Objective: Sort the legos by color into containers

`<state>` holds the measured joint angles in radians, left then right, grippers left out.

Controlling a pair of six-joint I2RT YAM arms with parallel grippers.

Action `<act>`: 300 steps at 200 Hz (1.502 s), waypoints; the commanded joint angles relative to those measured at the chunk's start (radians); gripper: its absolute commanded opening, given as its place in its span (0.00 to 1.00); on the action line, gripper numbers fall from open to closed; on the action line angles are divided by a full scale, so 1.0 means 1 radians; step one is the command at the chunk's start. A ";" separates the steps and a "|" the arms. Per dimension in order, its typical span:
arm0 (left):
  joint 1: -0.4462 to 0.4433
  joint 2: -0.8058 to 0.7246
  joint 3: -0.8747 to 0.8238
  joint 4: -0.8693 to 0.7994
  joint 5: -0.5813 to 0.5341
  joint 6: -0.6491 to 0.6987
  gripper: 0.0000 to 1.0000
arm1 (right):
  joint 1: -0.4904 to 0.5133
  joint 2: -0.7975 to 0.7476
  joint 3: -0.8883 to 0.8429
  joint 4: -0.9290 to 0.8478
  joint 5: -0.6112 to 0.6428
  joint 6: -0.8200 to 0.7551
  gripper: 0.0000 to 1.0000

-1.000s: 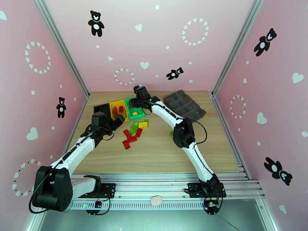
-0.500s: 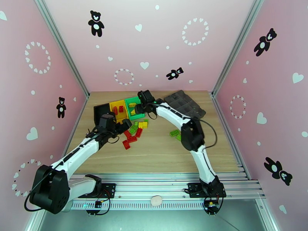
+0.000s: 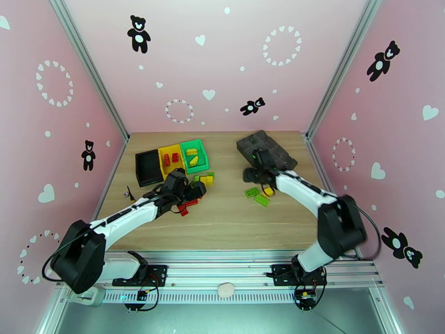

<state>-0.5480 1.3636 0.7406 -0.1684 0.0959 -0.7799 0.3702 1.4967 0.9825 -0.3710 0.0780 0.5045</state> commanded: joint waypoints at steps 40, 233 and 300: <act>-0.040 0.084 0.066 0.088 0.013 -0.022 0.96 | -0.120 -0.147 -0.188 0.031 0.035 0.062 0.69; -0.050 0.085 0.048 0.106 0.011 -0.036 0.96 | -0.125 0.145 -0.123 0.143 0.061 0.069 0.56; -0.049 0.056 0.059 0.069 -0.019 -0.017 0.96 | -0.103 0.017 -0.143 0.102 0.060 0.060 0.52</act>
<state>-0.5919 1.4517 0.7876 -0.0818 0.0963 -0.8093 0.2504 1.5929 0.8448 -0.2390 0.1341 0.5716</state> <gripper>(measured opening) 0.958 0.525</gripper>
